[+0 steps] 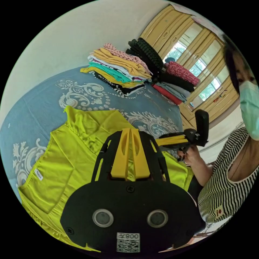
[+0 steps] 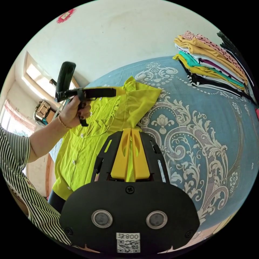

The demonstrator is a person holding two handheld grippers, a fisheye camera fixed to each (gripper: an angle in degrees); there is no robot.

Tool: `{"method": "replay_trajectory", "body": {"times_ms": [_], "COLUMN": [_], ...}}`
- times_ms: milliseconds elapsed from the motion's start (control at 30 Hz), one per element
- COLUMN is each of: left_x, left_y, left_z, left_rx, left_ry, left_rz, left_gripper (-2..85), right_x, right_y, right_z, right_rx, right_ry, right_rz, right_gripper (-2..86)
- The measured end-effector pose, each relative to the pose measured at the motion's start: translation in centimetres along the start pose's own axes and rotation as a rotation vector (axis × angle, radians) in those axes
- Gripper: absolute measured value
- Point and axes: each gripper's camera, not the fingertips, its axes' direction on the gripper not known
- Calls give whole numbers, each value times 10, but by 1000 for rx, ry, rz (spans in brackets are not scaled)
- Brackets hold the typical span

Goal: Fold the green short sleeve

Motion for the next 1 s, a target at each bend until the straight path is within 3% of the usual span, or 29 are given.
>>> {"method": "replay_trajectory", "body": {"times_ms": [100, 167, 267, 367, 433, 500, 733, 1000], "left_x": [28, 36, 34, 36, 38, 38, 37, 44], "left_y": [55, 83, 114, 141, 158, 188, 288, 521], "left_z": [19, 38, 38, 22, 25, 37, -10, -113], "left_rx": [-100, -201, -171, -78, -109, -176, -4, 91], "left_ry": [91, 37, 45, 82, 69, 51, 146, 38], "left_rz": [35, 28, -10, -7, -12, -28, -160, -553], "left_gripper": [5, 3, 2, 2, 2, 2, 2, 6], "right_x": [-2, -3, -5, -15, -19, -18, -29, -9], "right_y": [-11, -19, -36, -50, -59, -79, -116, -145], "right_z": [-15, -19, -18, -34, -39, -21, -38, -87], "right_rx": [48, 51, -11, 53, 63, -71, -21, 148], "right_ry": [-13, -24, 6, 16, 25, 6, -5, -175], "right_rz": [0, 6, 19, 3, -1, 25, 60, 243], "right_gripper": [1, 1, 1, 1, 1, 1, 1, 5]}}
